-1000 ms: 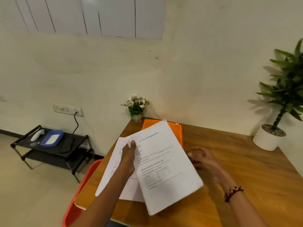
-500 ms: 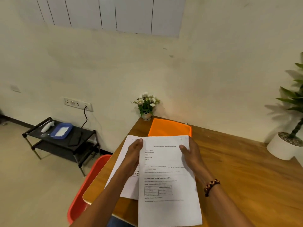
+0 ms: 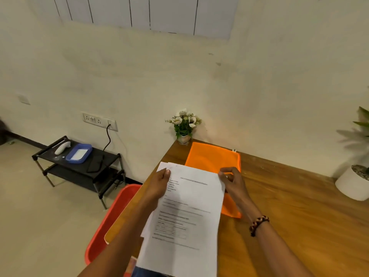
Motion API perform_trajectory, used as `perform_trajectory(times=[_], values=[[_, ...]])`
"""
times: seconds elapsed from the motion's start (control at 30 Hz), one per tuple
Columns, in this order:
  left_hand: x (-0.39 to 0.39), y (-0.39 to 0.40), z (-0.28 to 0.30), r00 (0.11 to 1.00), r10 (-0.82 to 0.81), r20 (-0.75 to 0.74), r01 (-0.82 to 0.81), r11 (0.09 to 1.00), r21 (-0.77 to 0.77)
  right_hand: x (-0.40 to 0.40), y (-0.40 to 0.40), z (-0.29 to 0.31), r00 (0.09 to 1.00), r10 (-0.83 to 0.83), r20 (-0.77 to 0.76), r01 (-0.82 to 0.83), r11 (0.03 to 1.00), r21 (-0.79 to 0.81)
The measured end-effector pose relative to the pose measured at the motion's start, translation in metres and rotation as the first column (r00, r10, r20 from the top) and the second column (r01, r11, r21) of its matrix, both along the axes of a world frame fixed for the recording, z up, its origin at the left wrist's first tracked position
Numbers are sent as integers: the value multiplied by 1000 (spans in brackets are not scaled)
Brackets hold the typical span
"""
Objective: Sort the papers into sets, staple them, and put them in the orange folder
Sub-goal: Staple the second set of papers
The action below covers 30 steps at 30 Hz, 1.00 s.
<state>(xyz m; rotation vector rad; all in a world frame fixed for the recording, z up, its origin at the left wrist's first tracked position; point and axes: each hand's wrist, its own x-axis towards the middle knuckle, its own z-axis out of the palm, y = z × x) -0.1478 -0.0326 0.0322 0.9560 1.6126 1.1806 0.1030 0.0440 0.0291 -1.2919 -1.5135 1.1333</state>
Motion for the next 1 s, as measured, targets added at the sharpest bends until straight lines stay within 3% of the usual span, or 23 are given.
perform_trajectory(times=[0.07, 0.2, 0.3, 0.5, 0.63, 0.73, 0.83, 1.0], values=[[-21, 1, 2, 999, -28, -26, 28, 1000, -2, -7, 9, 8, 1000, 8, 30, -8, 1000, 21], [-44, 0, -7, 977, -176, -117, 167, 983, -78, -35, 30, 5, 936, 113, 334, -133, 991, 35], [-39, 2, -14, 940, -287, -186, 263, 954, -141, -59, 41, -7, 804, 177, 568, -218, 976, 5], [-27, 5, -15, 892, -295, -343, 225, 947, -230, -91, 38, -21, 443, 160, 882, -390, 920, 29], [-25, 2, -14, 847, -329, -417, 235, 936, -262, -103, 36, -30, 403, 123, 907, -421, 905, 64], [-21, -1, -12, 798, -359, -484, 251, 928, -274, -102, 41, -34, 464, 138, 875, -440, 893, 92], [-15, 1, -10, 741, -396, -542, 283, 916, -283, -92, 51, -30, 578, 275, 768, -484, 874, 52], [-9, 16, -8, 624, -484, -614, 369, 875, -315, -64, 65, 7, 552, 578, 600, -656, 746, -114]])
